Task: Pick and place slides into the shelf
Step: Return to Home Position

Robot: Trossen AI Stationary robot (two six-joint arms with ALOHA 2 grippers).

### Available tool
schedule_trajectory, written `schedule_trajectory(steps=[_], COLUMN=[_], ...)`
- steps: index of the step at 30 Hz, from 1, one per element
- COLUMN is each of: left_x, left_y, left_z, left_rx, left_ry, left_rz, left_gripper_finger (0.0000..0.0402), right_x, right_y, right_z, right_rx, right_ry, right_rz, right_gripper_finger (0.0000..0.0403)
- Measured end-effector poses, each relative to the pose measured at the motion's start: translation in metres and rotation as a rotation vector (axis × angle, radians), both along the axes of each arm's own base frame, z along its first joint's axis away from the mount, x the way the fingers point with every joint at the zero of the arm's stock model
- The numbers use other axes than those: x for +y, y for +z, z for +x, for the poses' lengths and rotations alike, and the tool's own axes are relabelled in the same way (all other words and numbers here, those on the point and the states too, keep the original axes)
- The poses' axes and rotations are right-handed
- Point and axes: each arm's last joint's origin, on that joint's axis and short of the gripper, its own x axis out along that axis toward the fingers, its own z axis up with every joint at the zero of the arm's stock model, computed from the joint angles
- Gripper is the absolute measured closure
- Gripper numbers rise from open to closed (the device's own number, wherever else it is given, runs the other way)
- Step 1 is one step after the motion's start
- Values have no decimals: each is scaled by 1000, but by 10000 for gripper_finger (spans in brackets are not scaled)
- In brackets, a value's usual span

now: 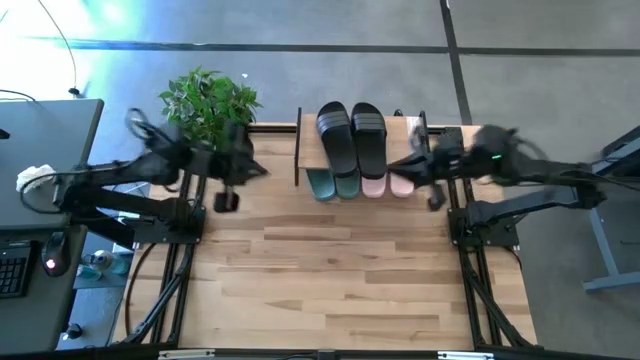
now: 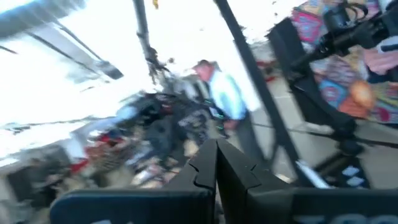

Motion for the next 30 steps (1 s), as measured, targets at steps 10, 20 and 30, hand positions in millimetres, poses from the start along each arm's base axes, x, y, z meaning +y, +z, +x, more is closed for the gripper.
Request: schedule_trajectory(steps=[10,20,30], left_x=[-5,-20,-28], left_y=[20,14,-1], left_z=[-83,-135,-163], left_rx=[-67,-48,34], left_ry=[241,389,497], left_rz=[38,13,-32], left_gripper_finger=[402,402,402], right_x=[-2,-3,-4], right_y=[36,4,-24], right_z=[-110,-174,-187], right_rx=[-130,-265,-280], right_ry=[-176,-259,-298], right_rz=[-35,57,123], right_gripper_finger=[403,403,403])
